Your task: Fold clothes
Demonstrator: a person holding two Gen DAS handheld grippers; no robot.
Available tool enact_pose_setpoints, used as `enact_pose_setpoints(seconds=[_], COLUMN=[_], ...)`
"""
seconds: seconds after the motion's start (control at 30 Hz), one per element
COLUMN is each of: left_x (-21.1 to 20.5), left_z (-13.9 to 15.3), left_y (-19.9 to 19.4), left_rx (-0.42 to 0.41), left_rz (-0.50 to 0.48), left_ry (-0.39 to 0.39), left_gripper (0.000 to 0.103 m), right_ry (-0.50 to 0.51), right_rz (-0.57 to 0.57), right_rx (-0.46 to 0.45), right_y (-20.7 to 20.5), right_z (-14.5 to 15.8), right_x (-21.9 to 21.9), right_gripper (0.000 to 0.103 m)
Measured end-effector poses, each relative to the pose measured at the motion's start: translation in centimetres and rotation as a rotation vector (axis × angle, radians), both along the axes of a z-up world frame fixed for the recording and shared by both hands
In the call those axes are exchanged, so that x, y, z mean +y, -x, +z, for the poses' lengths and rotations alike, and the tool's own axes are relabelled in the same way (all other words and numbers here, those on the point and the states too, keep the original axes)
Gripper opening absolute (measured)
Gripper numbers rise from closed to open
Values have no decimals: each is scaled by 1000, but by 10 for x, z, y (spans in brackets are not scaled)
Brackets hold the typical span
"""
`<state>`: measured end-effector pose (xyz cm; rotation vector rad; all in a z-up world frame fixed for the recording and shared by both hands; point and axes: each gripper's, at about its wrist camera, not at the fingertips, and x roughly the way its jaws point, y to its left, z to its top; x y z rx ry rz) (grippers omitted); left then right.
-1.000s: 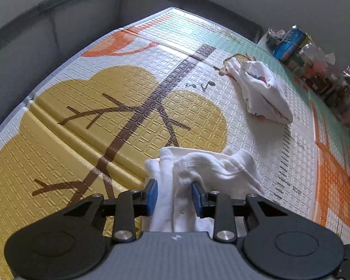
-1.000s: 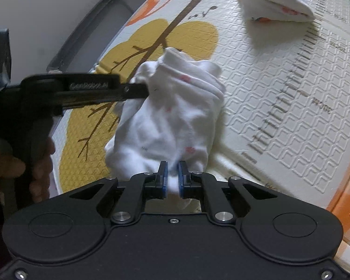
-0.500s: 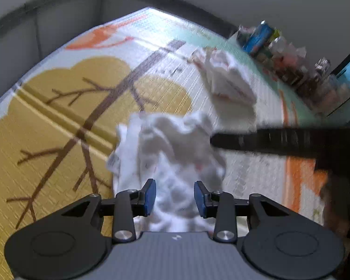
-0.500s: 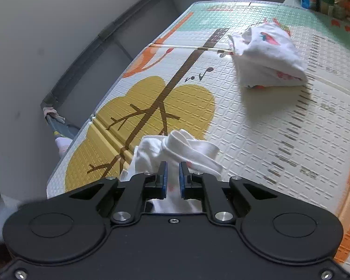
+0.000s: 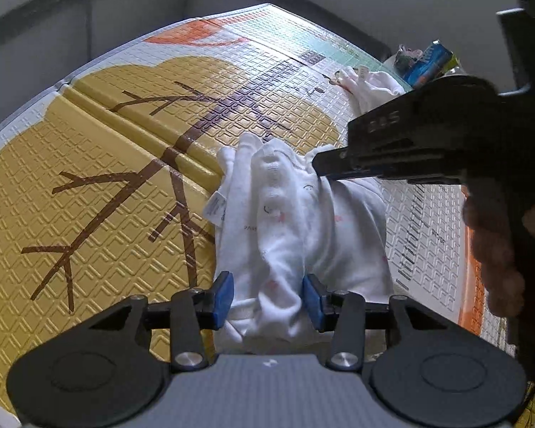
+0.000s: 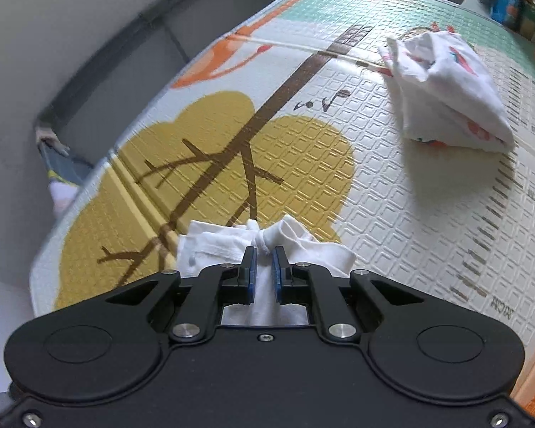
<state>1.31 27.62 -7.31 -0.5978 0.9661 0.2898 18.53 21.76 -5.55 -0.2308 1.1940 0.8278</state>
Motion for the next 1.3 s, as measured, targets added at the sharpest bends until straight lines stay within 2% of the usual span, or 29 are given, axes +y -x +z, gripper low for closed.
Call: enact_pose_setpoints(seconds=[0.07,0.13,0.27,0.47,0.63,0.77,0.87,0.9,0.97,1.3], left_x=[2,5,10,14,12,14,16,18,21,18], left_z=[-2,-6,-5,8,37,55,60,59,55,29], left_y=[3,4,8,11,8,-1,-10,-15,-24,-52], left_rx=[-4,5,-6,-34,-101,-141,-145,-141,-128,-98], left_rz=[7,19,23,20,-7,-8,-18,-22,-23,-70], left_ry=[2,11,36,64,13,4,10,20,39,131], left_gripper=[47,59,57,47,46,44,32,25,20,18], right_ry=[24,43,35,-115,-171,-193,-187,-184,-182,-105], right_rz=[9,13,-16,-110,-106,-103,-96,-94,-87,-56], right_rx=[-11,-16,10,82,55,39,20,21,30,103], right_y=[1,1,-5,-16,-12,-7,0,4,12,48], right_z=[-4,-8,-9,8,34,50,60,61,61,25], right_x=[6,10,9,-18,-37,-51,-60,-62,-68,-83], right_gripper=[6,4,3,6,7,7,7,7,7,7])
